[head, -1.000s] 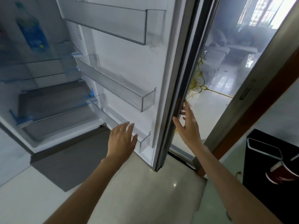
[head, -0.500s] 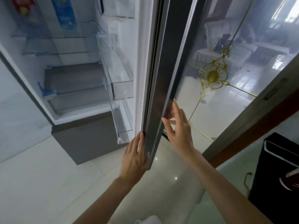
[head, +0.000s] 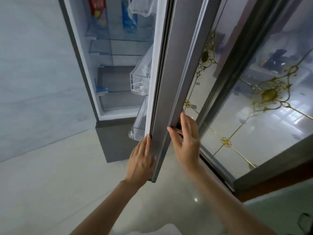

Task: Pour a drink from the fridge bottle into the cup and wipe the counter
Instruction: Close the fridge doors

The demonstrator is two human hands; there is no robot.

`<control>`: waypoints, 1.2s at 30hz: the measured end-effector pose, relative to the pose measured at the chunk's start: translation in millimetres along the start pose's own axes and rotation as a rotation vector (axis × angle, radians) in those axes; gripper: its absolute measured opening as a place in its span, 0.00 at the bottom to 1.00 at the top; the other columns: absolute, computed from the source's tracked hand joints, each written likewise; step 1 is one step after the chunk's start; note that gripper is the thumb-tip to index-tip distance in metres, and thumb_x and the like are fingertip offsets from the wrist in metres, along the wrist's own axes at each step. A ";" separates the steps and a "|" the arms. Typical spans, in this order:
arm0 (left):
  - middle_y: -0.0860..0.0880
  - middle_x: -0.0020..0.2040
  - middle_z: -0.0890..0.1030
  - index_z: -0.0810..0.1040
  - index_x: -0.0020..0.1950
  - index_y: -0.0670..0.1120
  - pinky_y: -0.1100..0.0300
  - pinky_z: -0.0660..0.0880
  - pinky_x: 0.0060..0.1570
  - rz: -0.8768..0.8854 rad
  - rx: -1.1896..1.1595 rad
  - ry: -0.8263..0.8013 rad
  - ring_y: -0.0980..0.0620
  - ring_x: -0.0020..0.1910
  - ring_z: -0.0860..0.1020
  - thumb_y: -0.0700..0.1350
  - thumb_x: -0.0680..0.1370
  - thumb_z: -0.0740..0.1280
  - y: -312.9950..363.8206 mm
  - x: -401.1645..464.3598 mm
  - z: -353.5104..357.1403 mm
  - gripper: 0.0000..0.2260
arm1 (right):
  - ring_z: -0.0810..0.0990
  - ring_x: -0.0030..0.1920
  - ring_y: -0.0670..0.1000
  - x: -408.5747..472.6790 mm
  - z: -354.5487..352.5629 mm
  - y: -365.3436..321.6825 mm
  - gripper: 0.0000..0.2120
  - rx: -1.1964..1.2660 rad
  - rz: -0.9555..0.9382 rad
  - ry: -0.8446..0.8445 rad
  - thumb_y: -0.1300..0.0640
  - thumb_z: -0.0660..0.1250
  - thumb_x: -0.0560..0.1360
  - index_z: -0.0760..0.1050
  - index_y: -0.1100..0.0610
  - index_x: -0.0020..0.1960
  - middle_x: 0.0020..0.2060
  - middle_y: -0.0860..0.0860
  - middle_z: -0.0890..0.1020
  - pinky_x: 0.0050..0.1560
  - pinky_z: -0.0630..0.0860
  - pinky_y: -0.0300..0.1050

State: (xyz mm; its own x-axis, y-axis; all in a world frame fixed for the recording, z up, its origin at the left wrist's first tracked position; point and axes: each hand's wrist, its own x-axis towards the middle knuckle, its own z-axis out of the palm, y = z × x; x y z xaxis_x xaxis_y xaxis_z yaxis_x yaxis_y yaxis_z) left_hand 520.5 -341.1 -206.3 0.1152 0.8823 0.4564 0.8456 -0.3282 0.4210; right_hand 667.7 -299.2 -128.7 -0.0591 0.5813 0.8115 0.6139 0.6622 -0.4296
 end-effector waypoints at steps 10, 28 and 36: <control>0.37 0.67 0.73 0.62 0.72 0.35 0.50 0.73 0.61 0.046 0.021 -0.098 0.39 0.63 0.75 0.44 0.73 0.73 -137.2 20.7 -64.1 0.33 | 0.78 0.60 0.53 23.2 131.4 -79.1 0.26 -0.130 0.099 0.052 0.51 0.64 0.79 0.60 0.55 0.73 0.61 0.59 0.75 0.49 0.82 0.48; 0.44 0.73 0.68 0.59 0.76 0.42 0.51 0.69 0.66 0.038 0.071 -0.225 0.43 0.70 0.69 0.46 0.78 0.65 -335.3 106.5 -114.3 0.29 | 0.65 0.71 0.61 110.0 319.4 -122.3 0.34 -0.463 -0.075 -0.023 0.54 0.69 0.76 0.55 0.59 0.75 0.73 0.61 0.59 0.65 0.70 0.52; 0.44 0.70 0.71 0.64 0.74 0.43 0.47 0.75 0.60 0.207 0.037 -0.291 0.43 0.66 0.73 0.45 0.77 0.62 -404.8 139.4 -113.8 0.25 | 0.59 0.74 0.60 128.8 380.3 -113.2 0.39 -0.434 -0.060 0.087 0.56 0.65 0.77 0.43 0.52 0.78 0.75 0.59 0.56 0.70 0.66 0.53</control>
State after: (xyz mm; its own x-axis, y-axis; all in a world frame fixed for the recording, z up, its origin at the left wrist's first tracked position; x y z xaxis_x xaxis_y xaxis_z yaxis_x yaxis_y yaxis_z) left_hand 134.9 -123.6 -223.9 0.4251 0.8593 0.2843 0.8065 -0.5022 0.3120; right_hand 291.3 -119.5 -126.1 -0.0501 0.4938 0.8682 0.8858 0.4235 -0.1898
